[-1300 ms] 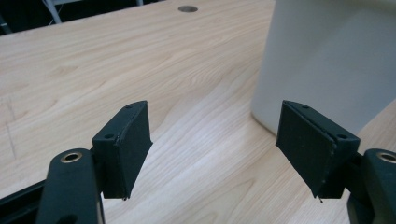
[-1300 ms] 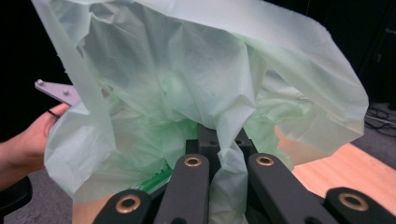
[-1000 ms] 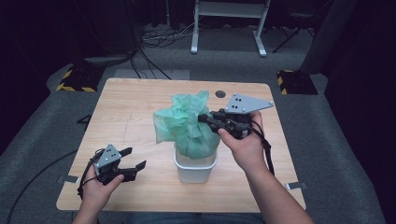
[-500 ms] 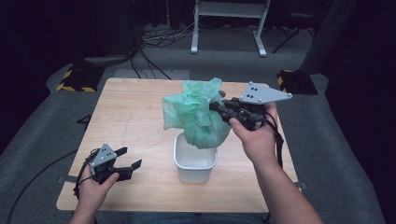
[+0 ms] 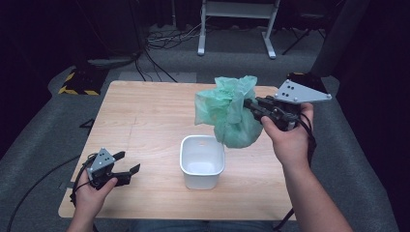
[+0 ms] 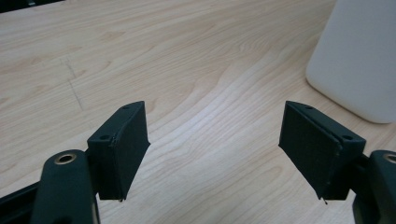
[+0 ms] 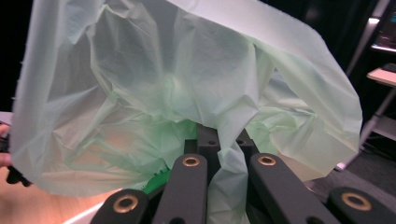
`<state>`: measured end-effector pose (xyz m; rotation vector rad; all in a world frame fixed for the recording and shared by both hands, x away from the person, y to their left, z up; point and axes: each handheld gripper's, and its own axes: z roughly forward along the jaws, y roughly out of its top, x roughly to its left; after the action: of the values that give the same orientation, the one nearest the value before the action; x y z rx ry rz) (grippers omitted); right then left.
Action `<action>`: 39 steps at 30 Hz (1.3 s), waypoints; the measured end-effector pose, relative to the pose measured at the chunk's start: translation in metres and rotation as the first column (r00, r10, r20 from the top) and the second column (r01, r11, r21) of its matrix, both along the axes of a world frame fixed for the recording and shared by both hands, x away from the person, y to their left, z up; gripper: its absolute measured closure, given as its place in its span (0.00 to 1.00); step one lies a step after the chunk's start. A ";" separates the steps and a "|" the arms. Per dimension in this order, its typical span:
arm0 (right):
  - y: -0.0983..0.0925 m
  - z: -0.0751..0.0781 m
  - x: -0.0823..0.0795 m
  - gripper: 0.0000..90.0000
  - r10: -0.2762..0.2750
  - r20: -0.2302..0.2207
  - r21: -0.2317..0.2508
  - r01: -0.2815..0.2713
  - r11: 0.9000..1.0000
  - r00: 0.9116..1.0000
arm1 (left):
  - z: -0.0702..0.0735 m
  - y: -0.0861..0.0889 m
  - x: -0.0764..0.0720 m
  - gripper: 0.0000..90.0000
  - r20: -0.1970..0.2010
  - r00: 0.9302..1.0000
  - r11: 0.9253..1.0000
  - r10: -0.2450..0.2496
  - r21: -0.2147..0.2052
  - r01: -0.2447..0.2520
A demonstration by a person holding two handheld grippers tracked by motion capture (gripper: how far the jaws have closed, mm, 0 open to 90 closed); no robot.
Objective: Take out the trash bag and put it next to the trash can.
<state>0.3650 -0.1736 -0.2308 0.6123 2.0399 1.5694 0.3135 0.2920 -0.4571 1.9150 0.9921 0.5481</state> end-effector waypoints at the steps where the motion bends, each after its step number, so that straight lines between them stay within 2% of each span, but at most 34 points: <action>1: -0.002 -0.001 0.000 0.98 -0.008 -0.001 -0.003 0.008 1.000 1.000 | 0.000 0.000 0.000 0.27 0.001 1.000 1.000 0.002 0.005 -0.002; 13: -0.044 -0.021 0.006 0.98 -0.118 -0.040 -0.033 0.117 0.993 0.992 | -0.008 -0.003 0.001 0.27 -0.008 1.000 1.000 0.022 0.010 -0.022; 19: -0.063 -0.040 0.007 0.98 -0.155 -0.089 -0.022 0.153 0.988 0.984 | -0.009 -0.004 0.001 0.27 -0.011 1.000 0.999 0.024 0.028 -0.024; 24: -0.071 -0.062 0.009 0.98 -0.177 -0.141 -0.040 0.173 0.984 0.974 | -0.009 -0.005 0.000 0.27 -0.015 1.000 0.999 0.020 0.029 -0.019; 29: -0.079 -0.081 0.008 0.98 -0.199 -0.167 -0.028 0.197 0.980 0.966 | -0.010 -0.006 0.000 0.28 -0.011 1.000 0.999 0.022 0.041 -0.021; 34: -0.080 -0.100 0.009 0.98 -0.217 -0.206 -0.059 0.209 0.976 0.954 | -0.010 -0.007 0.000 0.28 -0.012 1.000 0.999 0.021 0.040 -0.021; 39: -0.081 -0.115 0.011 0.98 -0.225 -0.232 -0.083 0.211 0.974 0.946 | -0.011 -0.007 0.000 0.28 -0.014 1.000 0.999 0.020 0.041 -0.020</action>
<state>0.3760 -0.2543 -0.3455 1.0119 2.0952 1.3577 0.3133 0.2855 -0.4680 1.9493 1.0177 0.5703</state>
